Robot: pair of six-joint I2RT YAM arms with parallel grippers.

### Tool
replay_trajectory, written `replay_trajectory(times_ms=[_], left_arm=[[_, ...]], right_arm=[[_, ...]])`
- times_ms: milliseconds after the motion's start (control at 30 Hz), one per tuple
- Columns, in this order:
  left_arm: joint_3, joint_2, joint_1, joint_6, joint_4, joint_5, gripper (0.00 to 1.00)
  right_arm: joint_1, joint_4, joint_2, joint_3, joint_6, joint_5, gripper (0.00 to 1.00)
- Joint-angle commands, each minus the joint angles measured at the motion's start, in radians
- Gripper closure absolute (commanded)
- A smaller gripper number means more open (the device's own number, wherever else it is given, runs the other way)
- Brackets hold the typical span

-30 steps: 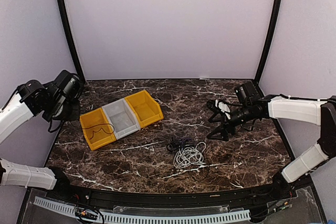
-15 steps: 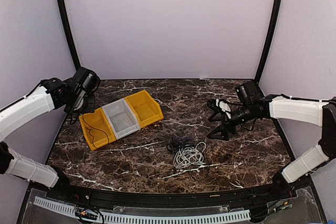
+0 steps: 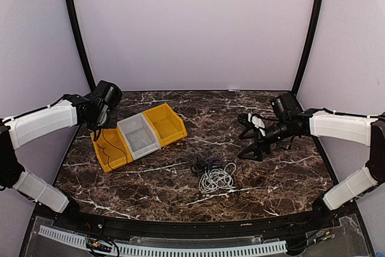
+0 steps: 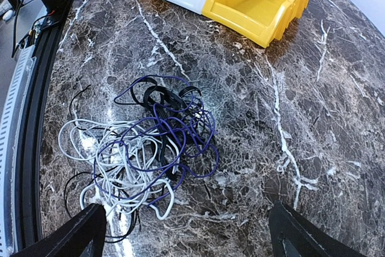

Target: Untangle the cables

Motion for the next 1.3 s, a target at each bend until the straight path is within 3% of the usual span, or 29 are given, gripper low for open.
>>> replay_trajectory(times_ms=[0,100,400,700,767,1067,1267], left_arm=[[-0.099,-0.025,0.003,-0.054,0.066,0.11,1.0],[-0.15,-0.044,0.003,-0.094,0.1,0.205,1.0],[-0.25,0.0,0.003,-0.162,0.091,0.251,1.0],[-0.236,0.072,0.003,-0.183,0.102,0.312,1.0],[-0.217,0.067,0.003,-0.188,0.074,0.306,0.94],[-0.116,-0.104,0.003,-0.177,-0.101,0.292,0.46],[-0.081,-0.186,0.003,-0.173,-0.213,0.374,0.43]], right_arm=[[-0.008,0.011,-0.013,-0.011,-0.016,-0.003,0.04],[-0.007,0.008,0.001,-0.007,-0.022,-0.005,0.04],[-0.007,-0.015,0.031,0.007,-0.037,-0.002,0.05],[-0.007,-0.017,0.022,0.003,-0.039,-0.001,0.05],[-0.007,-0.02,0.023,0.003,-0.039,-0.002,0.05],[-0.007,-0.02,0.029,0.006,-0.043,-0.011,0.05],[-0.008,-0.024,0.033,0.007,-0.046,-0.012,0.05]])
